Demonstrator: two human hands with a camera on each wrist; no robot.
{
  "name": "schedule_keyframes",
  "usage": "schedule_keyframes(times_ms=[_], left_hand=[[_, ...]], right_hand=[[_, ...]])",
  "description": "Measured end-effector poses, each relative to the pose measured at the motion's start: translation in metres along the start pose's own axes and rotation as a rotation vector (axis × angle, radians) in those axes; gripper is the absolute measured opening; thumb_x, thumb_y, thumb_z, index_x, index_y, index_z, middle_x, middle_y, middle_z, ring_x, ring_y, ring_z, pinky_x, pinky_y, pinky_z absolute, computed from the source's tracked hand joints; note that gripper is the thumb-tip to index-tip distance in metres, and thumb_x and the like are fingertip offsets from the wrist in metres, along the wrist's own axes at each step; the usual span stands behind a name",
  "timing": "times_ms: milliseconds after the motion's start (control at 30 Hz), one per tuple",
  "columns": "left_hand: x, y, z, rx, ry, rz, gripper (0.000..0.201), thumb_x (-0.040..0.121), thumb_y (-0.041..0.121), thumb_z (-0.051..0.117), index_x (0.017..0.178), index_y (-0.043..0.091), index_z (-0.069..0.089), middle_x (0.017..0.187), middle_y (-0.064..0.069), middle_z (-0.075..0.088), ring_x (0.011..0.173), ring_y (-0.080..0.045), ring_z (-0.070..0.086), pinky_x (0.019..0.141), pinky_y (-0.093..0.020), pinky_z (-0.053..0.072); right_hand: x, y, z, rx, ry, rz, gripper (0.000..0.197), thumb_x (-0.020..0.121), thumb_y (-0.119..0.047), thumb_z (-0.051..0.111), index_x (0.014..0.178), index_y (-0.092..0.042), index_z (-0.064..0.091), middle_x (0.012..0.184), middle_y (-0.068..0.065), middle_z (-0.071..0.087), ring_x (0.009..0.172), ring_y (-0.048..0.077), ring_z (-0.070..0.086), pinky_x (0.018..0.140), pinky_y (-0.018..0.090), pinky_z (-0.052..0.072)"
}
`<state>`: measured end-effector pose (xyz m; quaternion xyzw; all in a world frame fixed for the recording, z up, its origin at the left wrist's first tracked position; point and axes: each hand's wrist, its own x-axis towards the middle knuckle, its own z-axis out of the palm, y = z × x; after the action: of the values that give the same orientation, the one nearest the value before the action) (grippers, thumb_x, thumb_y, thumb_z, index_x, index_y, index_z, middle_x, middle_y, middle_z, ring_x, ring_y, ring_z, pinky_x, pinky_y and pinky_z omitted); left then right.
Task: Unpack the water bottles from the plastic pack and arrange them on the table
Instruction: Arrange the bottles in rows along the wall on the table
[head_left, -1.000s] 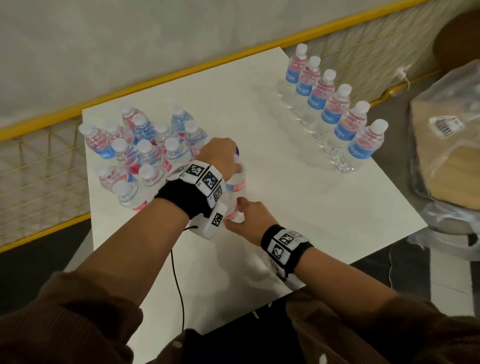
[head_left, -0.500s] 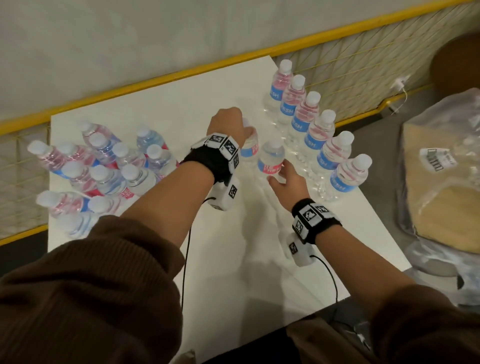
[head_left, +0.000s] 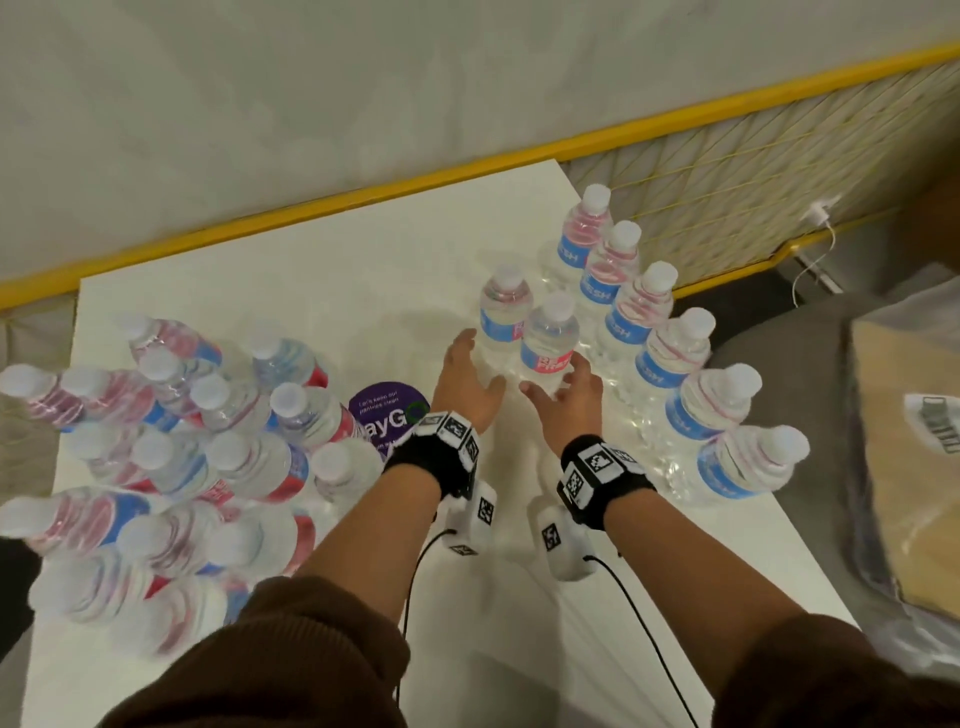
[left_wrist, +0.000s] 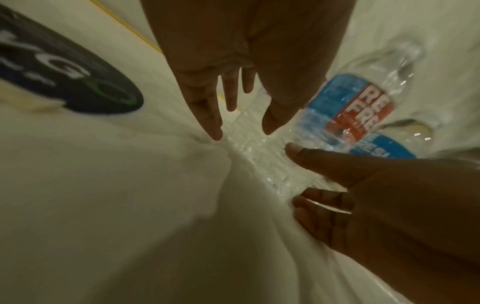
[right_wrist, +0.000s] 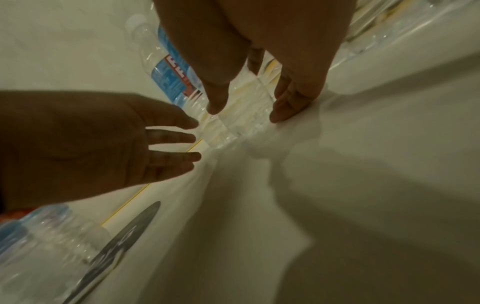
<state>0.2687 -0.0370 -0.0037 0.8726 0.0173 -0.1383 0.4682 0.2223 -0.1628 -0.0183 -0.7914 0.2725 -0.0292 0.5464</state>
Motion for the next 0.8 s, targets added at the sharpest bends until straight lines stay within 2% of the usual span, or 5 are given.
schedule_keyframes(times_ms=[167,333,467,633,800], left_hand=[[0.039,0.000,0.003,-0.021,0.027,-0.002,0.063,0.086,0.024,0.064,0.142,0.018,0.035,0.139,-0.004,0.047,0.110,-0.025,0.058,0.097,-0.036,0.047],[0.073,0.010,0.004,-0.045,0.047,-0.005,0.057,0.081,0.019,0.071,0.130,0.011,0.044,0.127,-0.009,0.058,0.111,-0.029,0.058,0.092,-0.034,0.047],[0.090,0.018,0.003,-0.072,0.034,0.027,0.056,0.081,0.017,0.072,0.129,0.009,0.045,0.125,-0.009,0.058,0.111,-0.025,0.058,0.084,-0.024,0.039],[0.101,0.019,0.009,-0.014,-0.017,0.127,0.054,0.078,0.025,0.072,0.128,0.018,0.053,0.122,-0.007,0.062,0.114,-0.026,0.057,0.099,-0.041,0.045],[0.109,0.022,0.012,-0.015,-0.042,0.141,0.048,0.080,0.024,0.070,0.125,0.017,0.056,0.121,-0.009,0.063,0.114,-0.027,0.058,0.099,-0.040,0.046]], right_hand=[[0.016,-0.003,0.005,0.075,0.018,0.011,0.062,0.083,-0.023,0.070,0.136,-0.021,0.037,0.129,0.006,0.051,0.117,0.021,0.052,0.095,0.027,0.042],[0.027,-0.007,0.015,0.059,0.024,-0.003,0.057,0.091,-0.022,0.059,0.142,-0.021,0.033,0.138,0.008,0.048,0.128,0.022,0.047,0.103,0.029,0.037],[0.034,-0.011,0.020,-0.039,0.095,-0.051,0.055,0.094,-0.021,0.053,0.144,-0.025,0.031,0.122,0.011,0.047,0.098,0.020,0.053,0.092,0.026,0.039],[0.036,-0.015,0.023,0.006,0.111,0.011,0.060,0.090,-0.028,0.059,0.144,-0.025,0.032,0.123,0.007,0.045,0.097,0.017,0.054,0.085,0.023,0.038],[0.042,-0.018,0.025,0.025,0.157,0.072,0.062,0.087,-0.030,0.064,0.141,-0.016,0.036,0.130,0.012,0.045,0.102,0.020,0.056,0.086,0.023,0.038]])
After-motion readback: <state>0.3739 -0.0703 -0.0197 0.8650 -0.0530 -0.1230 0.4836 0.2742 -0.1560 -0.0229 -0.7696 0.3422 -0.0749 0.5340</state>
